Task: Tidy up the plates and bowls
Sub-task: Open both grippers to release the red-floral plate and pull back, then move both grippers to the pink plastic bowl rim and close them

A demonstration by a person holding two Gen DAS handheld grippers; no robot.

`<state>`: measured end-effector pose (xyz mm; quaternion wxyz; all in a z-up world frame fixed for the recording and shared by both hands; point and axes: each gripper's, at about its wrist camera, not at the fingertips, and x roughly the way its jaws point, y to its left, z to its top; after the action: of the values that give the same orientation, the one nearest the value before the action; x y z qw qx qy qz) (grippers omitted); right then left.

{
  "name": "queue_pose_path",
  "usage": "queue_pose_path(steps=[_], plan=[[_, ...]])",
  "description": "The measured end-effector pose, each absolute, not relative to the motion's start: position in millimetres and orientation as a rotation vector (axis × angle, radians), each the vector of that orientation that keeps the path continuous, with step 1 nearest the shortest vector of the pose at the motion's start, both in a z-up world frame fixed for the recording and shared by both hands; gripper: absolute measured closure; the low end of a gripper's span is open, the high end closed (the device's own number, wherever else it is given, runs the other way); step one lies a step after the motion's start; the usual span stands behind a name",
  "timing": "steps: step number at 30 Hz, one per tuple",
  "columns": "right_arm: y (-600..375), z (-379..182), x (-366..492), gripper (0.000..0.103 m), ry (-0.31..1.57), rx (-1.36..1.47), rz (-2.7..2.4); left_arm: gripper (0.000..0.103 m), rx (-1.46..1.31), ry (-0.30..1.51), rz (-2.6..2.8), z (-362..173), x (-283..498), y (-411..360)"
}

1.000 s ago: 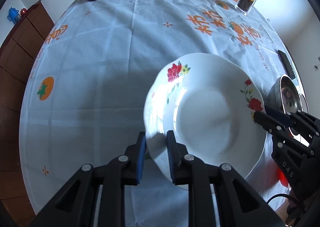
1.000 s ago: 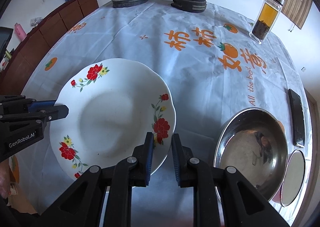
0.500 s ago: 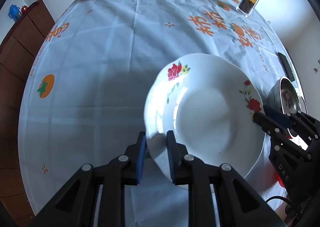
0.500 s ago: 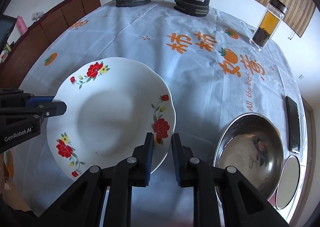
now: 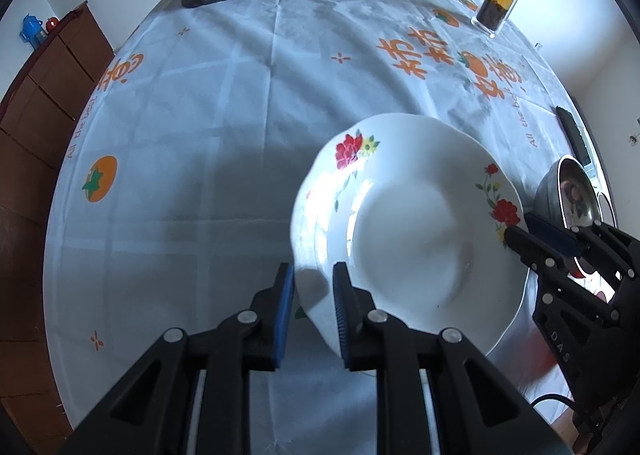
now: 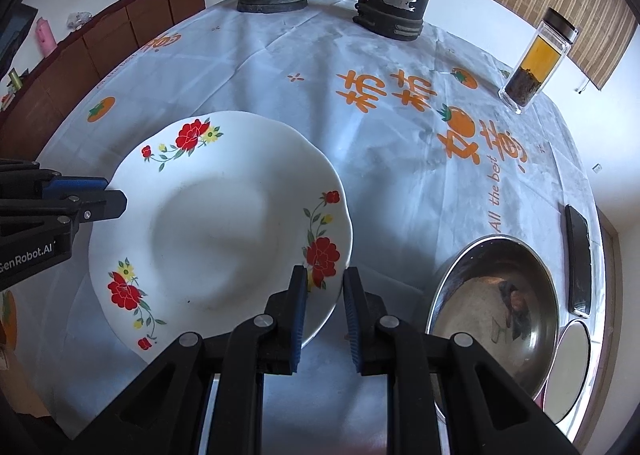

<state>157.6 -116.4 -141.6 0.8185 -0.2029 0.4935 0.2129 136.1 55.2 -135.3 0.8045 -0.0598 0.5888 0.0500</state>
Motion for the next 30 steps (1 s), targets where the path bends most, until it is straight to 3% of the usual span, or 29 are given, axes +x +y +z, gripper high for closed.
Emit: queue_pose_path(steps=[10,15,30], plan=[[-123.0,-134.1,151.3,0.07,1.055,-0.36,0.485,0.08,-0.164,1.257,0.136,-132.8,131.2,63.3],[-126.1,-127.9,144.9,0.07,1.06,-0.336,0.493,0.066,-0.157,1.251,0.131,-130.0,128.9,59.2],[-181.4,-105.6,111.7,0.07,1.046,-0.191,0.401,0.066,-0.069,1.275,-0.024,-118.5,120.1,-8.0]])
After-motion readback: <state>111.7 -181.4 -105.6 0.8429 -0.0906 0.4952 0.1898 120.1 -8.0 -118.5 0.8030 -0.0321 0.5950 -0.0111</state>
